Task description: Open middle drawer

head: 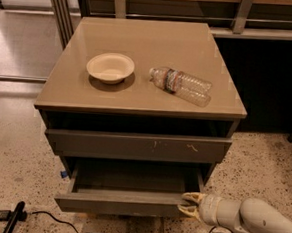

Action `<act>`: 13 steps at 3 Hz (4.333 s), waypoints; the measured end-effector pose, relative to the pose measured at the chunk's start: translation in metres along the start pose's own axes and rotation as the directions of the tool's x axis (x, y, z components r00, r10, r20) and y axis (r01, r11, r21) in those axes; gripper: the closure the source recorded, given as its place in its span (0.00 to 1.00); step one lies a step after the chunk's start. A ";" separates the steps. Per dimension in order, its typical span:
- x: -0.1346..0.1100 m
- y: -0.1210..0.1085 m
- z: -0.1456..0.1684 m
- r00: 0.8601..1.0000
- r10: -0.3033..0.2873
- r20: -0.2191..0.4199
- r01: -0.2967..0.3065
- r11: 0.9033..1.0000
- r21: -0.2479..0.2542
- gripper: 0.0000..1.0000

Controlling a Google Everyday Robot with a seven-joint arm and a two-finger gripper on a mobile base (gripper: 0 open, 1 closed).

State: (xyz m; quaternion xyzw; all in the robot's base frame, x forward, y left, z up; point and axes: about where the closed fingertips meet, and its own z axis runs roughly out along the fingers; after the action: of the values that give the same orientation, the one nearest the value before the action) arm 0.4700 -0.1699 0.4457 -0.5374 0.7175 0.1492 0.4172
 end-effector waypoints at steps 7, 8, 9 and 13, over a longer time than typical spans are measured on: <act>0.016 0.012 0.014 0.999 0.025 -0.043 -0.027 0.999 -0.047 0.96; 0.016 0.011 0.013 0.999 0.025 -0.043 -0.027 0.999 -0.047 1.00; 0.019 0.019 0.002 0.998 0.041 -0.043 -0.042 0.998 -0.040 1.00; 0.019 0.019 0.002 0.998 0.041 -0.043 -0.042 0.998 -0.040 0.31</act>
Offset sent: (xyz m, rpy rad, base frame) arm -0.0129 0.0045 -0.0548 -0.0447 0.1202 0.0076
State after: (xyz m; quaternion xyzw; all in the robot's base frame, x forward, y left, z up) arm 0.4528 -0.1739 0.4252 -0.5339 0.7340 0.1611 0.3876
